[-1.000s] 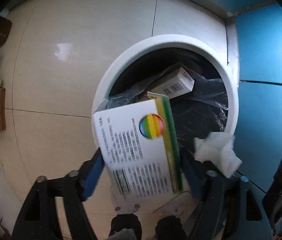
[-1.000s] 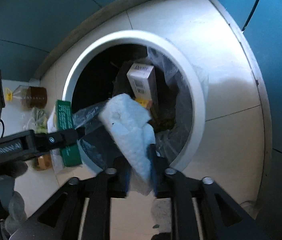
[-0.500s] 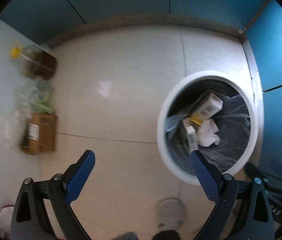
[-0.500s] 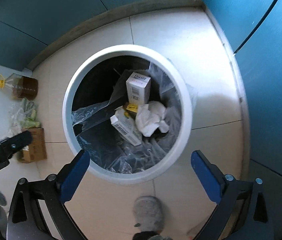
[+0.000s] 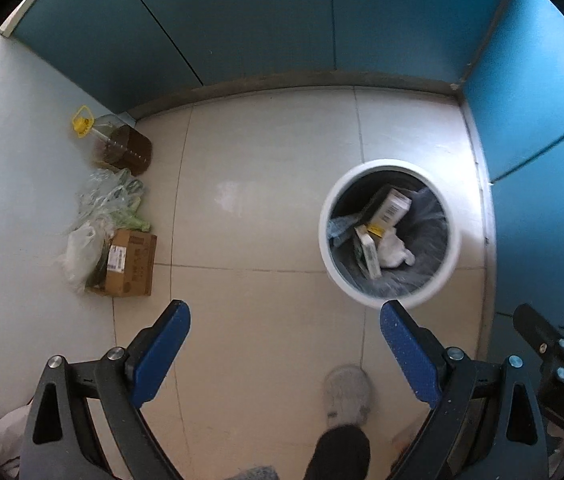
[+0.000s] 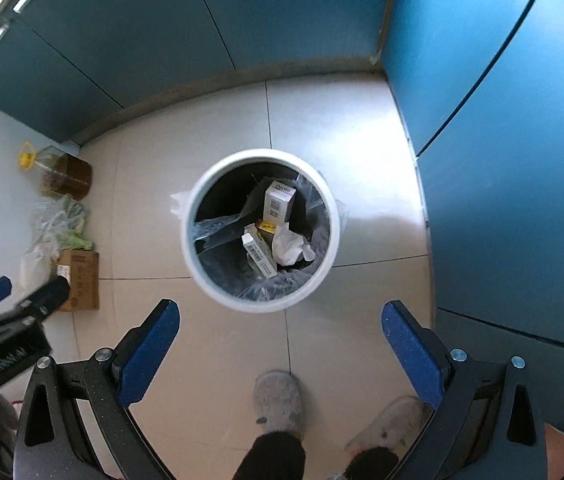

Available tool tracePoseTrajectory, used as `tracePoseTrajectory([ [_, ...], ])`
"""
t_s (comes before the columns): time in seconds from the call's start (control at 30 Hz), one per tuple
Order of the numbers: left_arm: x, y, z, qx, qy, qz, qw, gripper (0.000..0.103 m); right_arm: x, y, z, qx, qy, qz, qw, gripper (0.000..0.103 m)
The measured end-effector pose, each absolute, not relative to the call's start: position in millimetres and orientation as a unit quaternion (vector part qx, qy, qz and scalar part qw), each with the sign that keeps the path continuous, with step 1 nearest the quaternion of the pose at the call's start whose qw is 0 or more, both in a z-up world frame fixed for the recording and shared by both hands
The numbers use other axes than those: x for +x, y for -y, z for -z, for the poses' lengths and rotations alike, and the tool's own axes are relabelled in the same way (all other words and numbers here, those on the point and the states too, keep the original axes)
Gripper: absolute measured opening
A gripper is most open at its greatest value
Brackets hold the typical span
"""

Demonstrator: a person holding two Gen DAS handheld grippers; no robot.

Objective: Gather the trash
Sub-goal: 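Raise both tools away from the bin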

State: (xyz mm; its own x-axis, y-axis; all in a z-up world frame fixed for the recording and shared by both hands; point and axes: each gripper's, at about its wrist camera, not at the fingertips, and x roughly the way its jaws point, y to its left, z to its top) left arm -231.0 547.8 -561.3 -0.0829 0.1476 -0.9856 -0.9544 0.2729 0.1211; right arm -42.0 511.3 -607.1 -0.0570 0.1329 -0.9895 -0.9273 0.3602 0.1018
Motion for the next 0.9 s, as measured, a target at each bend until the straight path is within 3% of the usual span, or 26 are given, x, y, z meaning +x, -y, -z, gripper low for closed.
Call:
tracePoseTrajectory([
  [0.5, -228, -476, 338, -0.339, -0.507, -0.482, 0.629, 0.097, -31, -431, 339, -0.304, -0.535, -0.471, 0.632, 0.102],
  [0.9, -215, -428, 235, -0.319, -0.478, -0.488, 0.657, 0.097, 0, -363, 219, -0.229, -0.529, -0.504, 0.643, 0.102],
])
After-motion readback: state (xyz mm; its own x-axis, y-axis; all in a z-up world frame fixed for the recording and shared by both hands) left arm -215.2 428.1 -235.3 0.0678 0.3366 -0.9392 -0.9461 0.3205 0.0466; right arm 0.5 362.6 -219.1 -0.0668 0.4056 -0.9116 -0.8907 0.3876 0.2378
